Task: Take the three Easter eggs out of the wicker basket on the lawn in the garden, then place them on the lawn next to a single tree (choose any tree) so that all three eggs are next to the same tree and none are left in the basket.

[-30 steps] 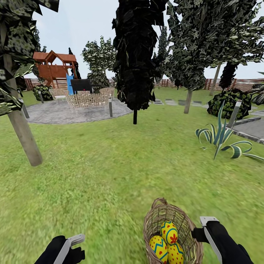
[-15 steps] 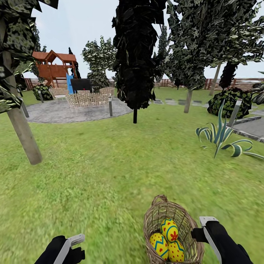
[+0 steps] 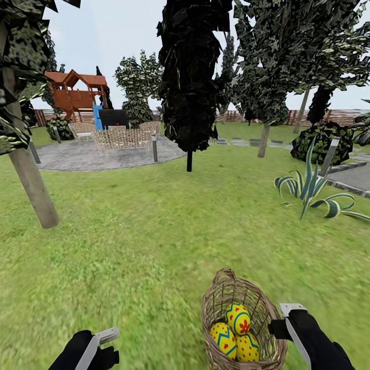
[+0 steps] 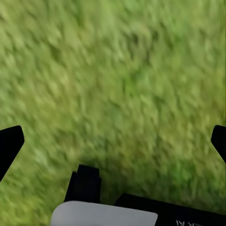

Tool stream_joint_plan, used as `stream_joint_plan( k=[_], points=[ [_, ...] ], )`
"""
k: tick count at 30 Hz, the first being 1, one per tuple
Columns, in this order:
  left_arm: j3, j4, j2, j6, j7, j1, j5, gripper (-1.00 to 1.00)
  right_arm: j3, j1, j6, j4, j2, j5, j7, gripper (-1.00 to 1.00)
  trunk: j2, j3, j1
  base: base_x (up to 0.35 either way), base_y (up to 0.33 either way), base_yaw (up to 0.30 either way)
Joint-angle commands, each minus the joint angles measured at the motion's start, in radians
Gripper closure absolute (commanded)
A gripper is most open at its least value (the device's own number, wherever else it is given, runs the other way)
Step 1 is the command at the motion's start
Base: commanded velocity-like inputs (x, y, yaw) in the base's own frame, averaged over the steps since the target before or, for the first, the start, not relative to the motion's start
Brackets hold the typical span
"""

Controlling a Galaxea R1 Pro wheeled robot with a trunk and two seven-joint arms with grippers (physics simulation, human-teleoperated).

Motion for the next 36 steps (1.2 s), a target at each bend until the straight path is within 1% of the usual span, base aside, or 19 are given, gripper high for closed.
stream_joint_plan(
  k=[1, 36],
  points=[
    [0.001, -0.001, 0.000, 0.004, 0.008, 0.000, 0.011, -1.00, 0.000, 0.000, 0.005, -0.001, -0.002, -0.002, -0.002, -1.00, -0.008, -0.004, 0.004, 0.000, 0.000, 0.000],
    [0.001, -0.001, 0.000, 0.005, 0.008, 0.000, 0.011, -1.00, 0.001, 0.000, 0.004, -0.001, 0.003, -0.003, -0.002, -1.00, -0.253, -0.114, 0.138, 0.000, 0.000, 0.000]
  ],
)
